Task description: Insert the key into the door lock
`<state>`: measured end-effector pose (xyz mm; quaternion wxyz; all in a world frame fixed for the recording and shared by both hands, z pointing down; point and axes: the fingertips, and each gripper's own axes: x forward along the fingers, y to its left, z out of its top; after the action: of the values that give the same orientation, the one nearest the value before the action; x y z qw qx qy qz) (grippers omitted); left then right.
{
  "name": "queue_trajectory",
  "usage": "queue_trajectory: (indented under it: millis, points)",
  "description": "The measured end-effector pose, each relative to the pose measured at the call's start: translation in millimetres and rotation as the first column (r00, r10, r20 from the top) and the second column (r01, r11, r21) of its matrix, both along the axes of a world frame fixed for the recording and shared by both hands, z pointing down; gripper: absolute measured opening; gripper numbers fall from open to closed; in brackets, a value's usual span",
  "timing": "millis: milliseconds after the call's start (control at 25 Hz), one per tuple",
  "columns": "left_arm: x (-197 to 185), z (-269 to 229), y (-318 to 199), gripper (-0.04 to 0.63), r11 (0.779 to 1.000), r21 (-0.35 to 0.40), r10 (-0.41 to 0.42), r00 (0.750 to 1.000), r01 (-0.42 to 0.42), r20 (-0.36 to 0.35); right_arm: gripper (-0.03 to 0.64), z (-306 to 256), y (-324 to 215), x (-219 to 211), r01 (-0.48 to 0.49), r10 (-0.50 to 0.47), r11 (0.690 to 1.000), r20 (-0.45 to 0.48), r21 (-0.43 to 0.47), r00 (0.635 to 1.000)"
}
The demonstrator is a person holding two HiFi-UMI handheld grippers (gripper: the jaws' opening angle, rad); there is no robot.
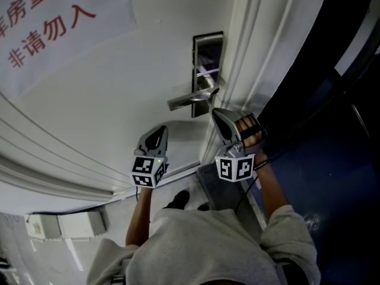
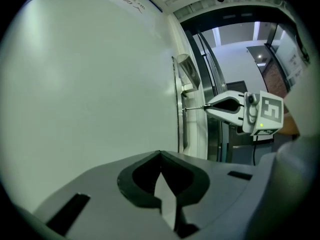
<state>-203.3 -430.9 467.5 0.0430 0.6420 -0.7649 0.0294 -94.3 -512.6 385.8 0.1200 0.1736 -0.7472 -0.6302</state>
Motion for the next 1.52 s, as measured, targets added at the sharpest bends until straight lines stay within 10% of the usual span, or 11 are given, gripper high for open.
queue_trajectory:
  millis: [1520]
  points:
    - [1.5, 8.4, -3.6, 0.017, 1.0, -0.009, 0.019, 0.999, -0.019, -0.031, 0.03, 1.5, -21.3, -32.7, -0.064, 0.069, 0.994, -0.05, 0.083, 0.996]
